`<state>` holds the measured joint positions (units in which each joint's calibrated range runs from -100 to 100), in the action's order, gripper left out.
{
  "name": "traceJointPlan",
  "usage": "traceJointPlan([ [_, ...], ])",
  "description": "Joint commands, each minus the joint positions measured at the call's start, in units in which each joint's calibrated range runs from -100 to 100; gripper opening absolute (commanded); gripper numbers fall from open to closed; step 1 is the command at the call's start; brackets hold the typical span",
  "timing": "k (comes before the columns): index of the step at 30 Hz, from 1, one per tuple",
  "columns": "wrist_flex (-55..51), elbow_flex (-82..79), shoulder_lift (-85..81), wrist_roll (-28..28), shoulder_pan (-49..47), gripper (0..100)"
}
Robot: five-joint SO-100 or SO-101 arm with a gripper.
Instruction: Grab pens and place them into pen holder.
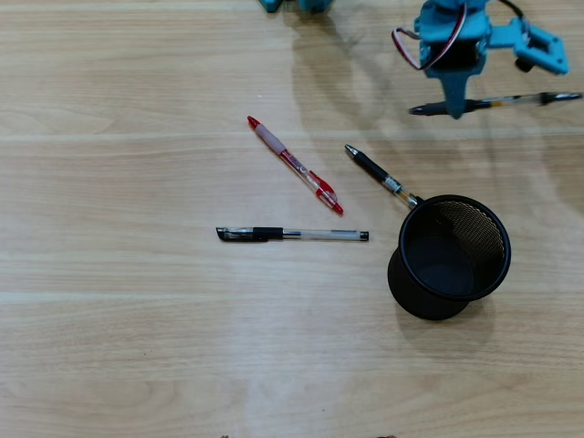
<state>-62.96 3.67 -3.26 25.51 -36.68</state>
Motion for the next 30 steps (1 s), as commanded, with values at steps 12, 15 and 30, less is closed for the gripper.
traceJointPlan([
  [12,57.5,-4.5,12.6,25.0,7.6,2],
  [15,59.2,-7.5,12.7,25.1,9.3,2],
  [30,59.7,-7.7,17.4,25.1,14.0,4],
])
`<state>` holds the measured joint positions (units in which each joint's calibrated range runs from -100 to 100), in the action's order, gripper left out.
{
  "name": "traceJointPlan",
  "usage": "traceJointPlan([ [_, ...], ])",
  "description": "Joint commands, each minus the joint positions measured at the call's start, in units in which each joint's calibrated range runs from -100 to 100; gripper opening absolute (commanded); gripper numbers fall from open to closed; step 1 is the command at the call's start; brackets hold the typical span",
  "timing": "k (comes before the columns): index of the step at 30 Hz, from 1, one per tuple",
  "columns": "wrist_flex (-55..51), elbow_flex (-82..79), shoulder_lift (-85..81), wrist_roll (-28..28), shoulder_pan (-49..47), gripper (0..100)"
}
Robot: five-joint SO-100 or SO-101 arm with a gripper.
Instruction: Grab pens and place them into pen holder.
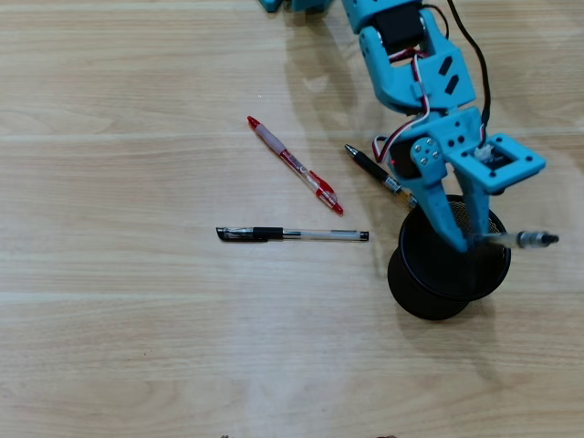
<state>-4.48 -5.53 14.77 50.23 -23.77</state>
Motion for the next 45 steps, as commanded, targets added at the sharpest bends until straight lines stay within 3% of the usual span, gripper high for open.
traceJointPlan([
  [1,1.3,1.3,-0.8,0.4,1.2,6],
  [4,1.2,1.2,-1.3,0.3,1.3,11],
  [13,0.4,0.6,-6.6,-1.5,1.2,11],
  [15,0.3,-1.6,-10.6,-4.4,0.9,11],
  [16,-0.6,-5.6,-16.5,-8.4,0.7,11],
  [19,-9.7,-14.4,-28.0,-13.4,0.6,12],
  [25,-39.1,-31.0,-45.3,-20.8,0.6,11],
  [28,-41.0,-33.0,-41.4,-21.9,-2.2,11],
  [37,-42.0,-14.2,-14.4,-21.6,-3.9,12],
  [41,-47.6,-6.7,-6.7,-21.6,-2.3,22],
  [45,-49.8,-5.9,-4.5,-21.6,-0.6,24],
])
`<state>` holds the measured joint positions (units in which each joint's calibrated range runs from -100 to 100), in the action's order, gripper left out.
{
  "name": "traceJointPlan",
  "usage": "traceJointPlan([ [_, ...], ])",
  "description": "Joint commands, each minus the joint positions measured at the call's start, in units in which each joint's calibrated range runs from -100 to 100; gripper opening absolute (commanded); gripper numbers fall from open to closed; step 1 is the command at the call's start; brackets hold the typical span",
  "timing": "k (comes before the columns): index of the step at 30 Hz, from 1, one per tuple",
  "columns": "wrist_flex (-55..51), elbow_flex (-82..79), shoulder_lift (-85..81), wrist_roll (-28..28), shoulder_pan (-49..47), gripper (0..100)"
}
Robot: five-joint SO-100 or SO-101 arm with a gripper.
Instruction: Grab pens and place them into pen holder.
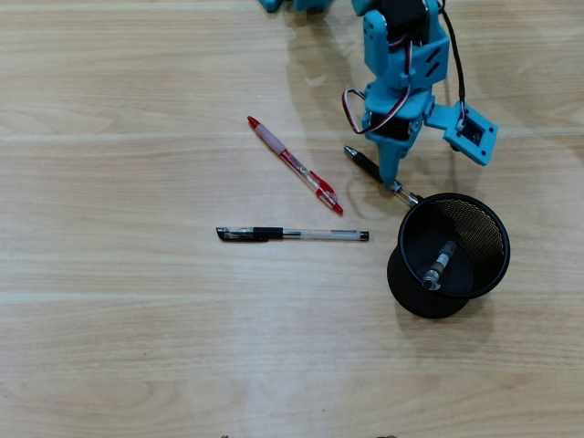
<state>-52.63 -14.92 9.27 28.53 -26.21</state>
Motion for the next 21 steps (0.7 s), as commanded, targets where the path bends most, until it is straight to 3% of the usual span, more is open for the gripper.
traceJointPlan([
  [1,-1.6,3.5,1.6,0.1,2.2,24],
  [7,-1.5,3.4,6.9,0.5,3.1,22],
  [13,-2.0,2.4,9.7,5.8,3.6,1],
  [21,-10.8,3.1,4.4,7.3,2.3,2],
])
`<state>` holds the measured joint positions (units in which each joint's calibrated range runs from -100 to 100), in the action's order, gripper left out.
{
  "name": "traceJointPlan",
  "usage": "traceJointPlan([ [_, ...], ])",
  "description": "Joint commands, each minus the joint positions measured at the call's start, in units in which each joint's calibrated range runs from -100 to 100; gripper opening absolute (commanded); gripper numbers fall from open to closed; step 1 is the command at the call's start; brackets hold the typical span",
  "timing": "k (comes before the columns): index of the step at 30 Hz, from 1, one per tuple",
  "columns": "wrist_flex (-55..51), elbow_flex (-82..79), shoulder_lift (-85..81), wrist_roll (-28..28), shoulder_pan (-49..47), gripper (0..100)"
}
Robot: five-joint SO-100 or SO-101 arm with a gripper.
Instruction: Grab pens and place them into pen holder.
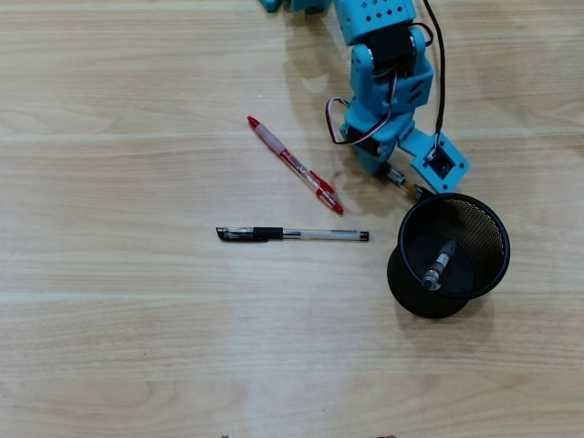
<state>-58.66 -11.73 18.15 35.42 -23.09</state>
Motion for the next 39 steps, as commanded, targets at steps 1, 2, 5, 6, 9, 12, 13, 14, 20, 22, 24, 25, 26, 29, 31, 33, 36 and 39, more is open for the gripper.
traceJointPlan([
  [1,-5.3,0.0,-7.3,0.4,-1.3,2],
  [2,-5.3,0.0,-10.6,0.5,-1.8,2],
  [5,-2.8,2.9,-26.9,0.4,-3.6,2],
  [6,-1.5,4.4,-28.8,0.3,-3.5,2],
  [9,4.4,9.4,-30.5,0.4,-2.8,2],
  [12,16.8,12.4,-30.0,0.5,-1.4,2],
  [13,22.2,12.6,-29.3,0.5,-1.1,2],
  [14,28.3,12.5,-28.5,1.1,-0.9,2],
  [20,49.0,10.9,-18.7,12.6,0.9,2],
  [22,52.2,10.1,-15.2,15.0,0.9,2],
  [24,54.9,10.1,-12.2,16.2,0.8,2],
  [25,55.9,9.9,-11.1,16.7,0.8,2],
  [26,56.2,9.9,-10.3,16.9,0.8,2],
  [29,55.9,9.2,-7.9,16.9,0.7,2],
  [31,56.5,4.2,-7.9,16.9,0.3,3],
  [33,56.6,1.5,-8.0,16.9,0.2,3],
  [36,56.6,0.8,-8.1,16.4,0.1,7],
  [39,56.6,0.9,-9.0,16.3,-0.2,8],
])
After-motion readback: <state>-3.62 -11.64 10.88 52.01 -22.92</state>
